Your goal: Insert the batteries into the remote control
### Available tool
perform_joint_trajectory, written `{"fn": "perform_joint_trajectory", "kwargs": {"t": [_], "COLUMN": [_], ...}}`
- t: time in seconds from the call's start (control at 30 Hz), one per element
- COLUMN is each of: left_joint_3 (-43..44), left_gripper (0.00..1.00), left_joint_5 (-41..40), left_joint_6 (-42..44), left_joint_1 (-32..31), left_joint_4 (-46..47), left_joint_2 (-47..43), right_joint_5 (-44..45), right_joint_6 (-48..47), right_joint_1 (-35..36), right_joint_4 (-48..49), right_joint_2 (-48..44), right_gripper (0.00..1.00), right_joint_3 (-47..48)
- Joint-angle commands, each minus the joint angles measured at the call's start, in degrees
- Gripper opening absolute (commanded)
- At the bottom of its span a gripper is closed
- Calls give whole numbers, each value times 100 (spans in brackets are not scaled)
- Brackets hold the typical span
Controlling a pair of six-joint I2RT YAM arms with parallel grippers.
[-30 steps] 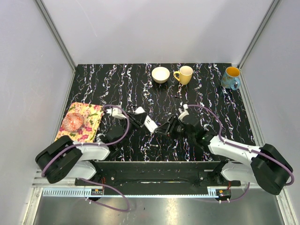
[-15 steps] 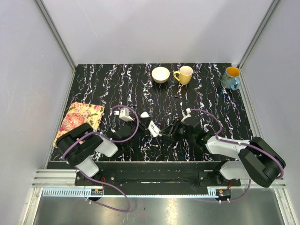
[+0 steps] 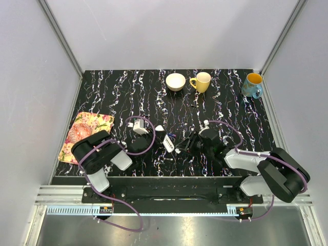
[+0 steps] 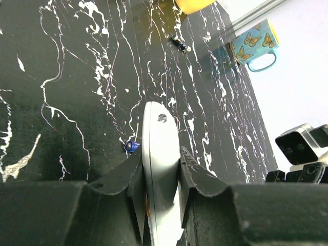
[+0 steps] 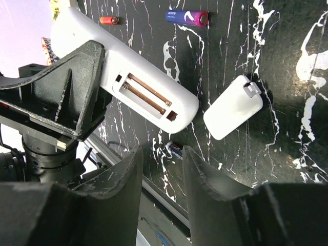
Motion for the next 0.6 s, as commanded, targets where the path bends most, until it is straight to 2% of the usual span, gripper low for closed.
{"fn": "perform_joint_trajectory", "kwargs": {"t": [0.0, 0.07, 0.17, 0.2, 0.27, 0.37, 0.43, 0.57], "left_joint_3": [-80, -97, 77, 148, 271, 359, 290, -438], "left_gripper": [0, 0, 0, 0, 0, 0, 0, 0], "left_joint_5": [-413, -457, -484, -388, -21, 402, 710, 1517], "left_joint_6": [305, 401, 594, 665, 805, 596, 333, -292], "left_joint_1": [90, 187, 240, 231, 240, 345, 511, 916], "left_joint_4": [1585, 1409, 445, -342, -953, -2636, -2959, -2653], "left_joint_2": [-488, -943, -1803, -2051, -2700, -3491, -3818, -4810], "right_joint_5": [137, 338, 787, 893, 1139, 1429, 1552, 1807], "right_joint_6": [-441, -774, -1405, -1574, -2039, -2296, -2323, -2296], "right_joint_1": [-48, -48, -57, -57, -57, -48, -48, -48], "right_joint_4": [-536, -950, -1987, -2442, -2919, -3430, -3457, -3439], "right_joint_2": [-430, -764, -1142, -1204, -1257, -1213, -1213, -1064], "right_gripper": [44, 45, 50, 52, 59, 65, 66, 70], "right_joint_3": [275, 503, 933, 1057, 1416, 1760, 1849, 2033]}}
